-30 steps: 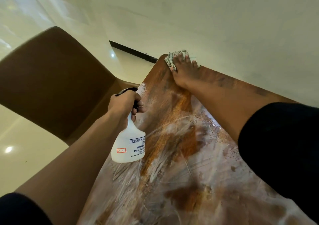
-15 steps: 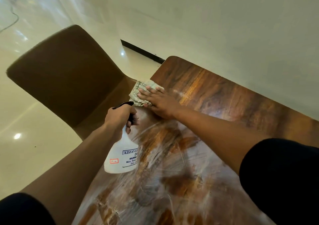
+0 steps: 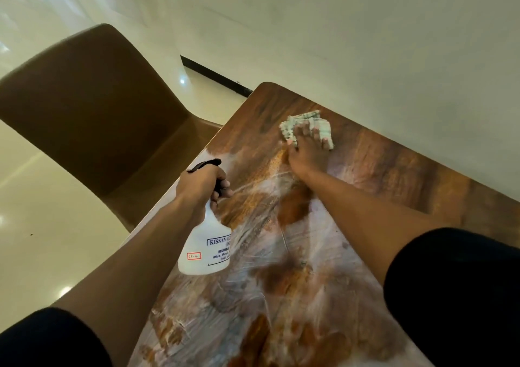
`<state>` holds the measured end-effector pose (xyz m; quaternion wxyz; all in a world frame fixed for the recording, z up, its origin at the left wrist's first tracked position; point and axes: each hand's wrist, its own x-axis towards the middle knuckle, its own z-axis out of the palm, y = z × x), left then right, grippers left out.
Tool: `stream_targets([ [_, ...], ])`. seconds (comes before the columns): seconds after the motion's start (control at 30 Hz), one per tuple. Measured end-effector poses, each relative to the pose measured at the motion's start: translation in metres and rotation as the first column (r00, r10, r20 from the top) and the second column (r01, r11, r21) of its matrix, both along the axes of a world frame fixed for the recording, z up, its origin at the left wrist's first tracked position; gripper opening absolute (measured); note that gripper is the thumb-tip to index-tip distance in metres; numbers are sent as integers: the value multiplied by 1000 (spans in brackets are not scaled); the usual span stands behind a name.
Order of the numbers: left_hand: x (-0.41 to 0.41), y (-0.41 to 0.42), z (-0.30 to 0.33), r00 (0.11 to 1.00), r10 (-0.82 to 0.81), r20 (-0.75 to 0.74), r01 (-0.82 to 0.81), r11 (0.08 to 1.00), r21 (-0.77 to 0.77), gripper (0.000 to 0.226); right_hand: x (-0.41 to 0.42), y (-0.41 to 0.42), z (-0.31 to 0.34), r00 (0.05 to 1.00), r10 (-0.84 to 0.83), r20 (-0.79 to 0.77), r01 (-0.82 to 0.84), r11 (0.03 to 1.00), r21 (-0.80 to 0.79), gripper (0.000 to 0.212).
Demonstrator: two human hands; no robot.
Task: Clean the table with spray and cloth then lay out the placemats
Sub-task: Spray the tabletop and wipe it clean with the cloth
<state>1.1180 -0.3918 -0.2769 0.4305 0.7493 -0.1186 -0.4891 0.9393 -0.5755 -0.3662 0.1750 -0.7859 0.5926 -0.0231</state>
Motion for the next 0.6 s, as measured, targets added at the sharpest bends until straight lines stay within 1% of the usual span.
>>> stream_targets([
  [0.07,4,9,0,999,13,35,-13,1000,0,25,26,33,-1,990,139,2,-139,990,-28,62],
  [0.13,8,20,-2,997,44,56,-44,999,0,24,45,71,-3,949,315,10,-315,948,-44,60],
  [0.23,9,40,-6,994,65,85,-68,997,29,23,48,102,-3,840,543,11,-543,840,-20,59],
  [0.3,7,49,-8,993,75,93,-79,996,40,21,33,96,-1,763,646,25,-645,763,-25,59],
  [0.33,4,52,-9,993,78,91,-81,996,39,24,22,89,3,740,671,38,-671,741,-26,58],
  [0.37,0,55,-11,993,73,87,-77,996,36,33,11,79,2,740,671,47,-671,741,-17,57],
  [0.4,-5,57,-12,994,66,83,-69,997,33,43,-2,70,2,769,638,42,-638,770,-7,56],
  [0.47,-17,58,-13,995,51,82,-54,998,33,56,-31,54,4,873,486,25,-486,874,-7,58],
  [0.53,-31,60,-12,995,50,90,-52,998,30,64,-67,44,4,942,334,40,-333,943,-19,58],
  [0.6,-44,64,-10,992,71,102,-73,997,17,65,-100,40,4,979,201,42,-200,980,-19,55],
])
